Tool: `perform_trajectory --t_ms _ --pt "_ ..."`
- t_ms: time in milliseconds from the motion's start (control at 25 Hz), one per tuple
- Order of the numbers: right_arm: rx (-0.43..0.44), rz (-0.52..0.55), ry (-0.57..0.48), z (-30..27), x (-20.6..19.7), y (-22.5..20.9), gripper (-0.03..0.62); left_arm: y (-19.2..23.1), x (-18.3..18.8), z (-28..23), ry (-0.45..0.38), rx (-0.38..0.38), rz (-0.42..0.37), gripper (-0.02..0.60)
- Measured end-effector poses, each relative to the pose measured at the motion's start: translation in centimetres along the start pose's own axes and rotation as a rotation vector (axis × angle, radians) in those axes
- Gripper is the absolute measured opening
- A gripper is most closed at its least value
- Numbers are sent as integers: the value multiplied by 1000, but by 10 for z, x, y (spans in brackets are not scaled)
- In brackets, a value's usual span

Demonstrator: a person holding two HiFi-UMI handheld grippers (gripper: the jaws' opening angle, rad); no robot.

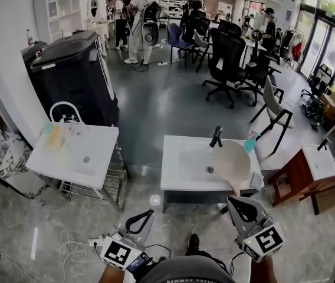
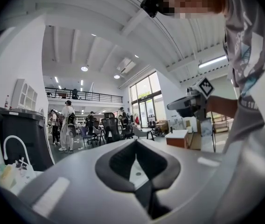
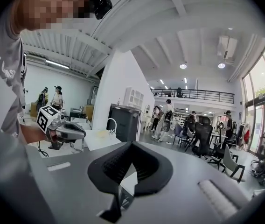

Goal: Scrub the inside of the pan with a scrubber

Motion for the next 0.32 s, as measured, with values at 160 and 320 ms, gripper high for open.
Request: perform_trajectory --t_ms 160,320 --pt "9 -1 7 -6 -2 -4 -2 1 -5 -5 14 -2 2 2" --pt "10 -9 33 -11 3 -13 -2 6 0 -11 30 -5 10 2"
Point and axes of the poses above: the fingertips, and each gripper's own axes: z backward along the fingers, y to its left, x out of its top, the point moved 7 cm from there along z, backward along the fingers
